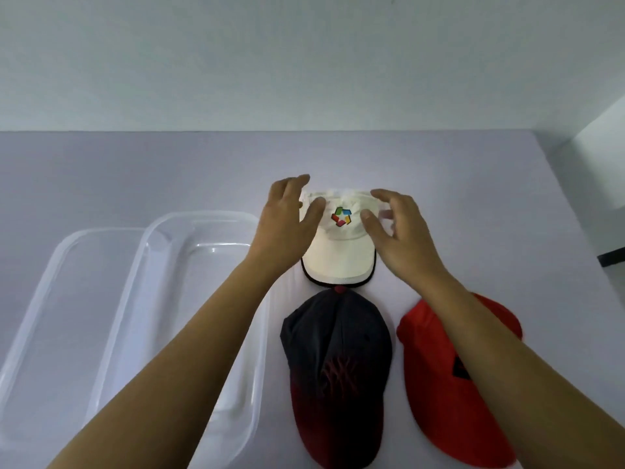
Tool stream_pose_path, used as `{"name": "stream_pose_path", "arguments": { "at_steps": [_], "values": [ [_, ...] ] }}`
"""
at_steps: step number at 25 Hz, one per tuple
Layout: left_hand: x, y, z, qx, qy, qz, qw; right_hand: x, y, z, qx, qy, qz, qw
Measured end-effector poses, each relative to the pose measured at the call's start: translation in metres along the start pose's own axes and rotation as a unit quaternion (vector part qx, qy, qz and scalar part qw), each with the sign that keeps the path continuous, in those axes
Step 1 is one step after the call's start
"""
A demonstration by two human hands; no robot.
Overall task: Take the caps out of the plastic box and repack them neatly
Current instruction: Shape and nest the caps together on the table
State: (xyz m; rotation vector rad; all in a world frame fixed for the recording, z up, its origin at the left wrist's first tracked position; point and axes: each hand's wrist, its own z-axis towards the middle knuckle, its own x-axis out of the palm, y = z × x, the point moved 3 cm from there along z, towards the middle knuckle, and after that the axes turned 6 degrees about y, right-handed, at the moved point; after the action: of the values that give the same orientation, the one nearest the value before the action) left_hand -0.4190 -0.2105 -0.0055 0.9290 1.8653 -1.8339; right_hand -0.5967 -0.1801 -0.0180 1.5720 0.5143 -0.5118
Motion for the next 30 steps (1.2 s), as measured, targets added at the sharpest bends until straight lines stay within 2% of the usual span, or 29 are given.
{"name": "stream_pose_path", "arguments": {
  "at_steps": [3, 7, 9, 12, 15, 18, 21, 25, 30],
  "values": [
    [0.017, 0.003, -0.072, -0.083, 0.05, -0.058, 0.994, 0.015, -0.004, -0.068, 0.086, 0.031, 0.098, 0.991],
    [0.057, 0.023, -0.127, -0.238, 0.068, -0.119, 0.961, 0.049, -0.032, -0.113, 0.205, 0.115, 0.072, 0.969],
    [0.074, 0.032, -0.138, -0.274, 0.062, -0.124, 0.952, 0.063, -0.04, -0.119, 0.223, 0.135, 0.074, 0.963],
    [0.084, 0.04, -0.137, -0.302, 0.051, -0.141, 0.942, 0.059, -0.044, -0.117, 0.244, 0.115, 0.131, 0.954],
    [0.078, 0.031, -0.135, -0.27, 0.068, -0.176, 0.944, 0.05, -0.042, -0.117, 0.221, 0.124, 0.156, 0.955],
    [0.057, 0.008, -0.136, -0.177, 0.088, -0.146, 0.969, 0.033, -0.026, -0.124, 0.183, 0.144, 0.191, 0.953],
    [0.03, -0.019, -0.135, -0.109, 0.105, -0.143, 0.978, 0.004, 0.003, -0.127, 0.148, 0.156, 0.203, 0.955],
    [-0.004, -0.06, -0.137, -0.049, 0.074, -0.184, 0.979, -0.037, 0.049, -0.124, 0.091, 0.167, 0.22, 0.957],
    [-0.043, -0.093, -0.138, -0.011, 0.027, -0.196, 0.98, -0.061, 0.089, -0.125, -0.002, 0.107, 0.255, 0.961]
  ]
}}
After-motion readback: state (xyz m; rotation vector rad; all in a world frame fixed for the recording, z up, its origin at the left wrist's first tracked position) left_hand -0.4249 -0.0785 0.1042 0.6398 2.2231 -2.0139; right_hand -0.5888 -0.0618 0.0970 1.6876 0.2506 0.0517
